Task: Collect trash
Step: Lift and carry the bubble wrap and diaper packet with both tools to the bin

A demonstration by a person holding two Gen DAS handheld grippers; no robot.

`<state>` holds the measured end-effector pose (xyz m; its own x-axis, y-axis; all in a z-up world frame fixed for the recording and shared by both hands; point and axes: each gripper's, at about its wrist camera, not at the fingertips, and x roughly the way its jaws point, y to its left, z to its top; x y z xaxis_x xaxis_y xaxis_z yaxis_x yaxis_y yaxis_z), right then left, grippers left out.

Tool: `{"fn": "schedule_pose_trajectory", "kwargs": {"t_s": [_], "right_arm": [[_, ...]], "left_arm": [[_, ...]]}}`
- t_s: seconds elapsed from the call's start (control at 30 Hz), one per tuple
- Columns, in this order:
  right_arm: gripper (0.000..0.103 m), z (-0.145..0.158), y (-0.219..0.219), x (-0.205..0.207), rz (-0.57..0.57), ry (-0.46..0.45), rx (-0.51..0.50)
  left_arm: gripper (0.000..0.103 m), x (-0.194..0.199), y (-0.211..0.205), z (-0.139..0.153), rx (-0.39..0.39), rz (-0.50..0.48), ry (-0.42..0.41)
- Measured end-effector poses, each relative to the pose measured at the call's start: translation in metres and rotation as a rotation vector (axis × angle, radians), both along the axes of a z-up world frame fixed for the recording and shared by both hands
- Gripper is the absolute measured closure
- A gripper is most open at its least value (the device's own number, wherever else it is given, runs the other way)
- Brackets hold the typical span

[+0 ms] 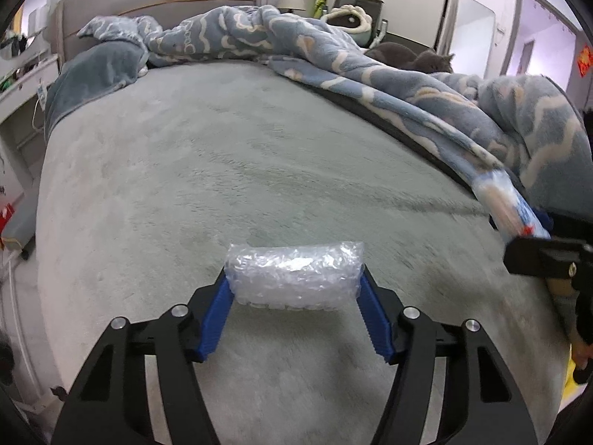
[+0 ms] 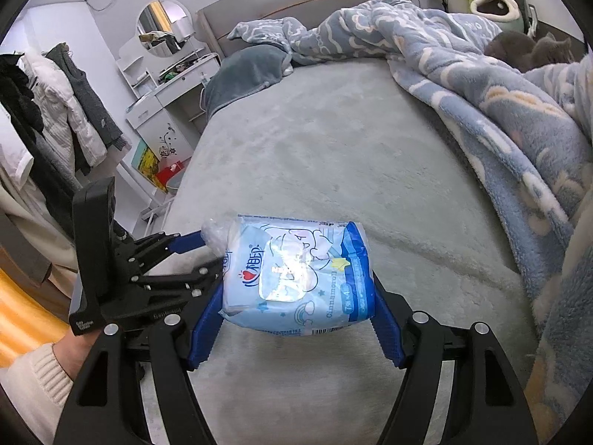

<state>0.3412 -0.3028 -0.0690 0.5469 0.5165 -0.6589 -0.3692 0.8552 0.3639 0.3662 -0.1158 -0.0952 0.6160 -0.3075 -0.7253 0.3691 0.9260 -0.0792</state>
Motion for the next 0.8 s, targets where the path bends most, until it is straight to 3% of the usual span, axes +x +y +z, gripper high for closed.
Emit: {"fn": "schedule_pose_trajectory", "kwargs": {"t_s": [0.3, 0.63, 0.8], "right_arm": [[0.031, -0.010, 0.003, -0.019, -0.002, 0.033, -0.009], [0.031, 0.007, 0.033, -0.061, 0.063, 0.010, -0.008], [0.031, 0.006, 0.044, -0.078, 0.081, 0.009, -0.020]], "left_arm": [[0.037, -0.040, 0.006, 0.025, 0.010, 0.001, -0.029], [0.037, -0.095, 0.035, 0.044, -0.055, 0.097, -0.025], [0.037, -0.135, 0.059, 0.041, -0.047, 0.158, -0.006]]}}
